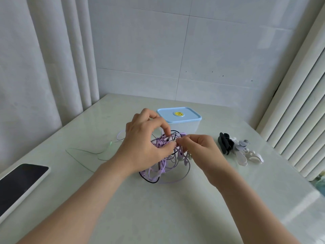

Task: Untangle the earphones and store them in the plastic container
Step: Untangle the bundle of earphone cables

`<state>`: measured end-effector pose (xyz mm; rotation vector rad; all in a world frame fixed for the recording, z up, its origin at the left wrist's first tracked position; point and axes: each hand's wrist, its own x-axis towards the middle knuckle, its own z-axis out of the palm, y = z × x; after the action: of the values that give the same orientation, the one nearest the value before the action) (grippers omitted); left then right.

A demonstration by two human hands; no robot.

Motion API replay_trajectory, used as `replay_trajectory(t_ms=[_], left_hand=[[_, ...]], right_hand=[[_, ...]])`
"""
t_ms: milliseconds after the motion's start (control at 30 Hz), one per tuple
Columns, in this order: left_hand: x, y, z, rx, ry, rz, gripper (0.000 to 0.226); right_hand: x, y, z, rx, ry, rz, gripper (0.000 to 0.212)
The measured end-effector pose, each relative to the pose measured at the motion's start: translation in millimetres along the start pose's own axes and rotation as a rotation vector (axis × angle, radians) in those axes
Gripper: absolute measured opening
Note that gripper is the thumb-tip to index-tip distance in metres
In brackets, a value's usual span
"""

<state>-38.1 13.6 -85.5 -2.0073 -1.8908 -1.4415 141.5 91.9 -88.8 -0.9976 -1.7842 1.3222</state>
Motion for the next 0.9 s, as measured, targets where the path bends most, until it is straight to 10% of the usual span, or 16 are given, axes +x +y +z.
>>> replay_trajectory(t_ms=[900], left_hand=[[-1.5, -19.6, 14.8, 0.19, 0.059, 0.074, 0.011]], right_hand=[[1.7, 2.3, 0.8, -0.188, 0.246, -0.023, 0.018]])
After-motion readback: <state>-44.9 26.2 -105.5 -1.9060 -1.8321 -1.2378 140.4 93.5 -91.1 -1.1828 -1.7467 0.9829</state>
